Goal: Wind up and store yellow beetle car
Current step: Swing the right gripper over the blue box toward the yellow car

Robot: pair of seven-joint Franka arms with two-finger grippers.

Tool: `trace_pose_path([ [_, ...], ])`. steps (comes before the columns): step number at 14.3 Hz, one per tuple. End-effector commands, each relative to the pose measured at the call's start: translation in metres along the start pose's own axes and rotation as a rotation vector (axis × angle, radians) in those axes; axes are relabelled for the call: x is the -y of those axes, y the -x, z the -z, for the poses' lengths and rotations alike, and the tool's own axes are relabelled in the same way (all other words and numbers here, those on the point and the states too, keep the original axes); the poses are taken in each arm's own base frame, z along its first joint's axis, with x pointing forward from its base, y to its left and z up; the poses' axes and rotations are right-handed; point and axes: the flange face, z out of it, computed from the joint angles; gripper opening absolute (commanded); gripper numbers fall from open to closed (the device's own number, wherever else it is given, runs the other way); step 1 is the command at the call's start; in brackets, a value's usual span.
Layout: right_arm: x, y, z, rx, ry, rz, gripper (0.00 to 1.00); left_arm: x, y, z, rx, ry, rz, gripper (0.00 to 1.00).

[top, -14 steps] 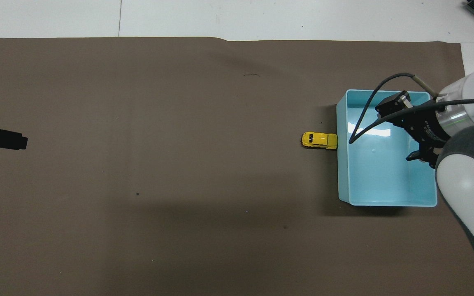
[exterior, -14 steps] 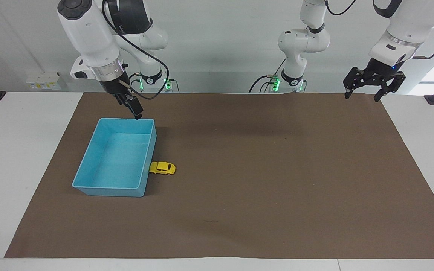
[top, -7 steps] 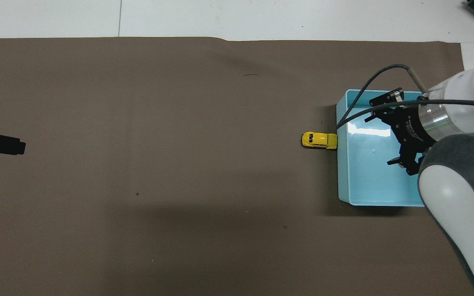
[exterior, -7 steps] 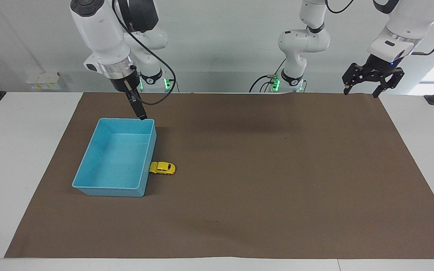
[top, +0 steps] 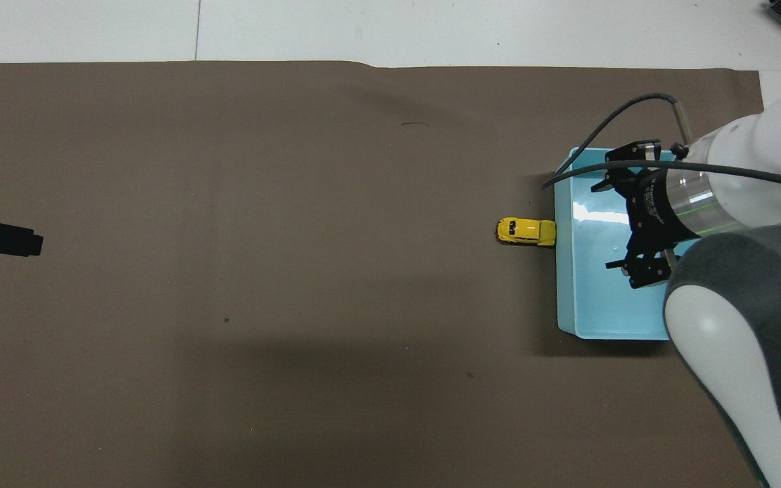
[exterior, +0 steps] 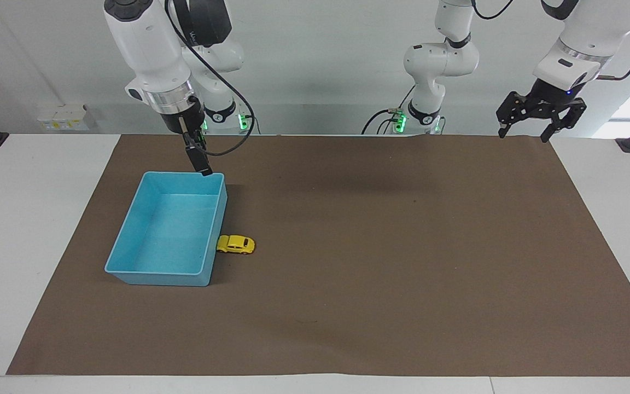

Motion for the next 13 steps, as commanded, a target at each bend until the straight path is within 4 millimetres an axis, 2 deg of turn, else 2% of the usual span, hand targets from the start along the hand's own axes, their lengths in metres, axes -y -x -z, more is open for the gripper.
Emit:
trace_pose_path([
  [1,0.002,0.001,-0.009,0.034,-0.003,-0.088,1.0,0.0,0.013,0.001,0.028,-0.004,-0.003,1.0],
  [4,0.008,0.001,-0.015,0.037,-0.012,-0.114,1.0,0.0,0.012,0.0,0.022,-0.005,0.01,1.0],
  [10,0.026,-0.004,-0.062,0.018,0.013,-0.161,1.0,-0.008,0.013,0.001,0.038,0.003,0.032,1.0],
  [13,0.025,0.004,-0.085,0.018,-0.004,-0.163,1.0,-0.004,0.013,0.001,0.039,0.003,0.04,1.0],
])
